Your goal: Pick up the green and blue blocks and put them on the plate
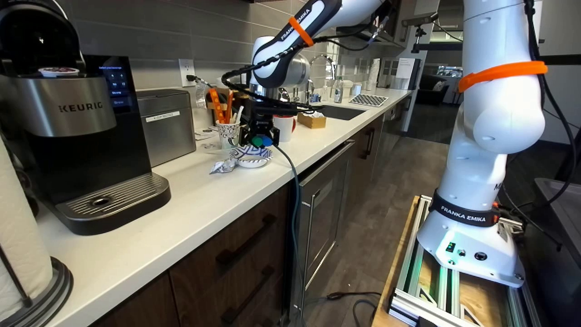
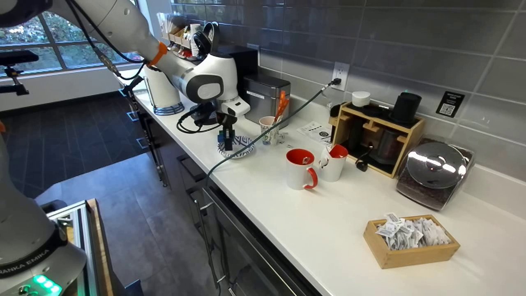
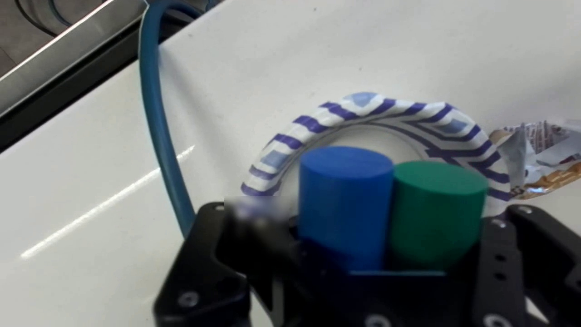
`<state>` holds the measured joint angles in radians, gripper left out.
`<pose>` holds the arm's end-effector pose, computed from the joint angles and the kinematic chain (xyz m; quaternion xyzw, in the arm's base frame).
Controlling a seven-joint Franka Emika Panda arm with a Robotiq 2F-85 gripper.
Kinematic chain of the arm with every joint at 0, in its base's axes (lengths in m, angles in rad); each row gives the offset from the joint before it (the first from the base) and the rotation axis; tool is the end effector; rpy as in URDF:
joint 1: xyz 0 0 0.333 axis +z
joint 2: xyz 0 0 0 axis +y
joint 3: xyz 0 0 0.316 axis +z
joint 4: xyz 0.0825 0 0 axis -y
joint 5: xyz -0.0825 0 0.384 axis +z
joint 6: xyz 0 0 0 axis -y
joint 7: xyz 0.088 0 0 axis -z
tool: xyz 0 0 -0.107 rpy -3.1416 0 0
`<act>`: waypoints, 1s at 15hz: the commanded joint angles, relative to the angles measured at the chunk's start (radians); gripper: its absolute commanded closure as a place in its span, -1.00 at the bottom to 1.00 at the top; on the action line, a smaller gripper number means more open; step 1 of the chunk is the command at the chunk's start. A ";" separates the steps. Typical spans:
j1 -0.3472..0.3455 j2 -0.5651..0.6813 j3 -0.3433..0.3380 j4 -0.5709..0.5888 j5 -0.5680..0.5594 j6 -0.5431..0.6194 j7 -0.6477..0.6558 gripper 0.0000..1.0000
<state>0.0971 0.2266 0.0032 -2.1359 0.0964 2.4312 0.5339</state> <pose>0.5721 0.0578 0.3064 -0.9672 0.2494 -0.0223 0.0421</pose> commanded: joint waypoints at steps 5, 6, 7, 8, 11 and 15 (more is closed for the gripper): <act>0.048 0.067 -0.016 0.088 -0.093 -0.001 0.096 0.94; 0.049 0.072 -0.018 0.096 -0.098 0.002 0.099 0.94; 0.050 0.079 -0.021 0.105 -0.104 -0.003 0.104 0.94; 0.050 0.084 -0.023 0.111 -0.109 -0.006 0.109 0.94; 0.050 0.099 -0.030 0.127 -0.108 -0.017 0.116 0.91; 0.052 0.114 -0.039 0.138 -0.107 -0.014 0.127 -0.01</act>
<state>0.1363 0.3208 -0.0227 -2.0224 0.0098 2.4310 0.6250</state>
